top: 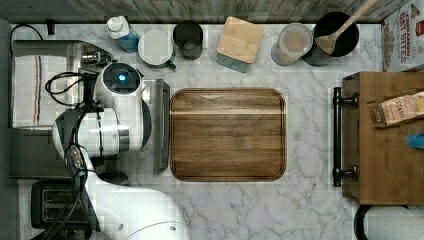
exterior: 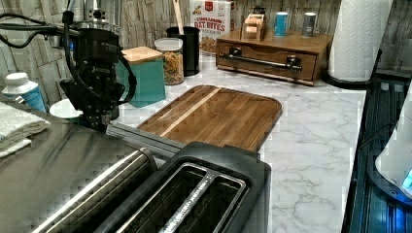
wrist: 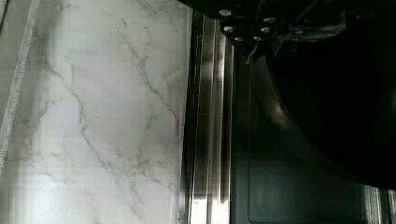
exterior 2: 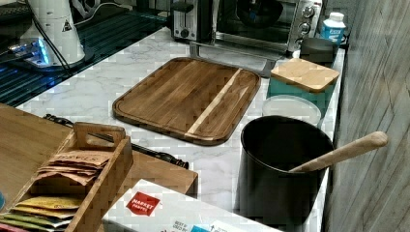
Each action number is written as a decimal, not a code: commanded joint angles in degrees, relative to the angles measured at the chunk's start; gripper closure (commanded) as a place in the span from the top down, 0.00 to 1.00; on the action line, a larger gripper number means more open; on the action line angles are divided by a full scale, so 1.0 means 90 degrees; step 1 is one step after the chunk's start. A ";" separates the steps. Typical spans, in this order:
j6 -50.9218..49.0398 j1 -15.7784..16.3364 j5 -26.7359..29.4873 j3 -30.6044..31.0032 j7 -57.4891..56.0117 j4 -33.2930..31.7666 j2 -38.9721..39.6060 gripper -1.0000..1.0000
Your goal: Put the bowl in the oven.
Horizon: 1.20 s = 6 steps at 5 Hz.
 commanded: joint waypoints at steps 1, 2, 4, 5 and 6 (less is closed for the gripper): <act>0.0303 -0.0072 0.0963 0.0557 -0.0276 0.0635 0.0519 0.00; 0.0770 -0.0090 0.1012 0.0448 -0.0008 0.0323 0.0194 1.00; 0.1465 -0.0551 0.1584 0.0340 0.0130 -0.0351 -0.0567 1.00; 0.1979 -0.0626 0.1662 0.0059 0.0525 -0.0812 -0.1039 1.00; 0.1979 -0.0630 0.1660 0.0064 0.0527 -0.0812 -0.1038 1.00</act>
